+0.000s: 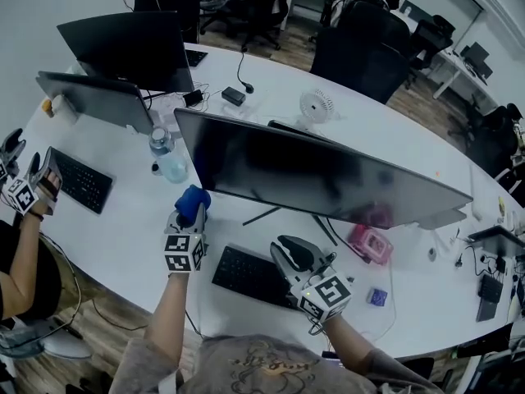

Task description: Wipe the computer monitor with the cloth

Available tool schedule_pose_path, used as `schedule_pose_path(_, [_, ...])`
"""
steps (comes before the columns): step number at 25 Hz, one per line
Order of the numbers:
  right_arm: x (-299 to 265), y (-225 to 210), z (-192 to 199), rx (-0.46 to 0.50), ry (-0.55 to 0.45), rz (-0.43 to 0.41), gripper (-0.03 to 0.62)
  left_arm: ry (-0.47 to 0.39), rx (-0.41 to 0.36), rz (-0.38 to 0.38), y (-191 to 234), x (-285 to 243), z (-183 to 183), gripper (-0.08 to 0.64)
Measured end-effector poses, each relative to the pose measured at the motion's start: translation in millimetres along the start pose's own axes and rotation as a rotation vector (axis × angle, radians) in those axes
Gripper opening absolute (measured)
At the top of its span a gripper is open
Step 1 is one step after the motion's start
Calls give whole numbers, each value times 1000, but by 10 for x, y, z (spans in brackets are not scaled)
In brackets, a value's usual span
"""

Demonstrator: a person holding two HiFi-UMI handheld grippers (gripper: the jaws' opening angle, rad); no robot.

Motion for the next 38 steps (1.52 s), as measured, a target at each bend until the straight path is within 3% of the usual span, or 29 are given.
schedule_pose_path(9, [-87, -116, 169, -27, 45, 42, 67, -25, -21, 59, 192, -359, 59, 48])
schedule_pose_path(17, [-127, -134, 255, -39, 77, 31, 67, 19, -18, 19, 362, -449, 221, 48])
schedule_pose_path(30, [-129, -140, 353, -53, 104, 32, 67, -7, -47, 109, 310, -520, 111, 48])
schedule_pose_path(38, [-122, -112, 343, -56, 104, 22, 67, -43, -70, 123, 271, -484, -55, 48])
Point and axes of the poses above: the fingertips, and each gripper's own axes: x backward along the fingers, y to its left, z out of its underside, the point moved 6 cm from there along x, backward along the fingers, and after that the axes turned 7 degrees about x, right-handed, at the moved point
